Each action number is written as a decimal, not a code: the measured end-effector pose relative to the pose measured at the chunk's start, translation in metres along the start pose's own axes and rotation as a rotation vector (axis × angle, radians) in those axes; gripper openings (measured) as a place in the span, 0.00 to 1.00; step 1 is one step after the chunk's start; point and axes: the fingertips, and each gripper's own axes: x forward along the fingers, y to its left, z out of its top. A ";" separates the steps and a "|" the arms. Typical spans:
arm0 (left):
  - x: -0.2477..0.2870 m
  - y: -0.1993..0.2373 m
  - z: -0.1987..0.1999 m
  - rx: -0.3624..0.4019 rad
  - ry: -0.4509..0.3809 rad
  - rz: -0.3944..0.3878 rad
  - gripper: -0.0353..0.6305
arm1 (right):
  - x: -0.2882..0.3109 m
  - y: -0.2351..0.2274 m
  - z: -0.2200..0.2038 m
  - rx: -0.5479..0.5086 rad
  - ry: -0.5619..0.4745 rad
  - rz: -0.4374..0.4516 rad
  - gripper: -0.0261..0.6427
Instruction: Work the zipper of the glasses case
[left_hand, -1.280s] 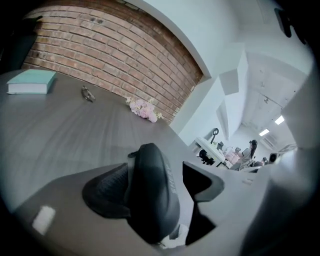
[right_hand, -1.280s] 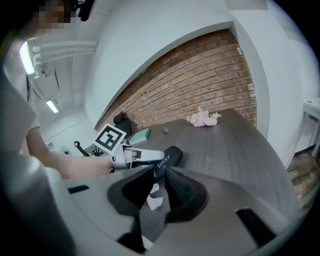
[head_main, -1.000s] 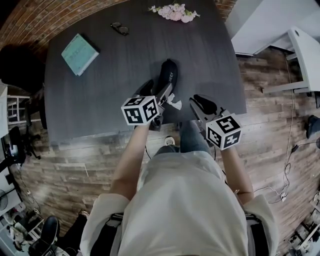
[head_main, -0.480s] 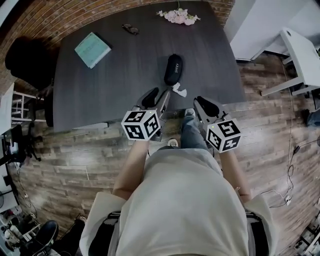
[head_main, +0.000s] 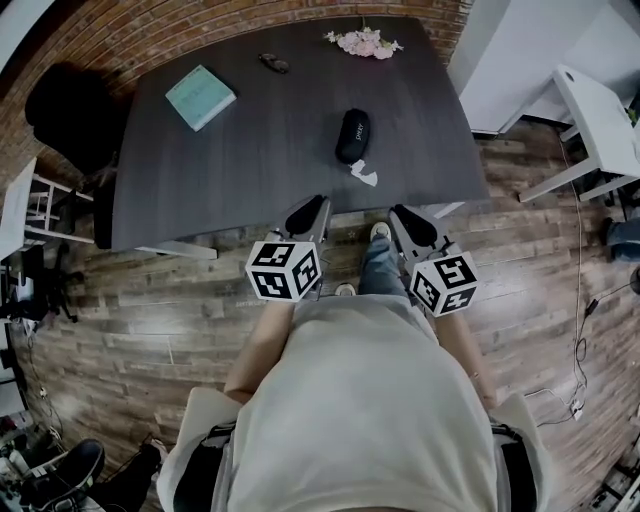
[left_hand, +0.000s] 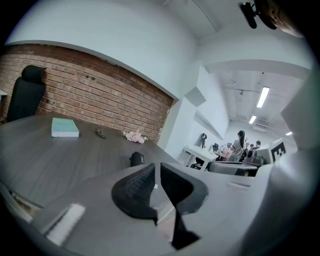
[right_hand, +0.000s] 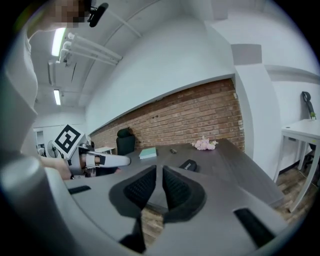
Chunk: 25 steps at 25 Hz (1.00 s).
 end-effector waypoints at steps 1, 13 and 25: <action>-0.003 -0.001 -0.001 0.006 0.000 -0.002 0.11 | -0.002 0.002 -0.002 -0.001 0.000 -0.002 0.11; -0.009 -0.003 -0.001 0.002 -0.004 -0.012 0.09 | -0.009 -0.001 -0.001 0.012 -0.013 -0.038 0.04; -0.001 -0.001 0.002 0.001 0.005 -0.015 0.09 | -0.002 -0.004 0.004 -0.020 -0.012 -0.026 0.04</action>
